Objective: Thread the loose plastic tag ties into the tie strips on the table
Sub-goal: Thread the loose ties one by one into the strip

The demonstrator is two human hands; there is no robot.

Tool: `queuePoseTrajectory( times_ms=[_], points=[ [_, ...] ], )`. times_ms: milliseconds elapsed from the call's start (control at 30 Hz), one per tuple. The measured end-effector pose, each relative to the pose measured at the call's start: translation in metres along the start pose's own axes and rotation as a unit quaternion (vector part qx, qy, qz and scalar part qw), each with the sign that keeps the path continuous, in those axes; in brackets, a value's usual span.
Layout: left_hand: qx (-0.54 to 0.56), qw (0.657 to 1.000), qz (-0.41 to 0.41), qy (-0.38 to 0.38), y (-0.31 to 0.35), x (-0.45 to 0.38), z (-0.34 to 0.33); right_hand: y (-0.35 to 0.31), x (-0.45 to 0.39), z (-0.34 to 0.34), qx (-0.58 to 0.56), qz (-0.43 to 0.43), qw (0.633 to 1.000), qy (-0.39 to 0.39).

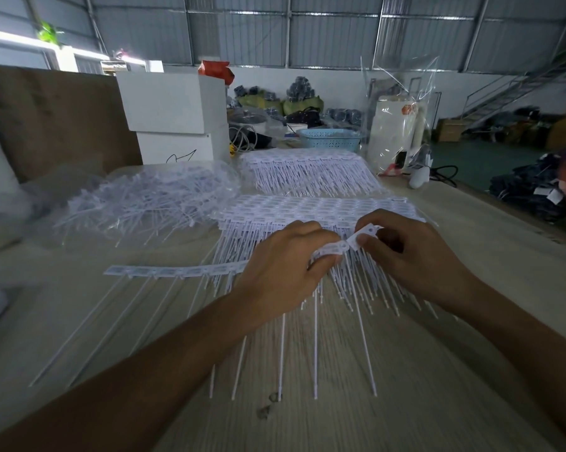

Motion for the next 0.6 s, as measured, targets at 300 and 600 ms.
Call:
queuePoseTrajectory(
  times_ms=[300,600],
  points=[
    [0.030,0.999,0.006,-0.010,-0.002,0.001,-0.003,0.006,-0.002,-0.001,0.059,0.000,0.997,0.053],
    [0.027,1.000,-0.007,-0.007,0.009,0.004,0.001,0.027,-0.006,0.008,-0.124,-0.112,0.984,-0.058]
  ],
)
Point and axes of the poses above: each hand's wrist, its own x-axis away from the middle knuckle, its own z-axis out of the back of the hand, y = z × x, the point moved 6 cm from there along -x, towards the middle knuckle, and after that the axes turned 11 degrees about -z, right-handed, at the moved point
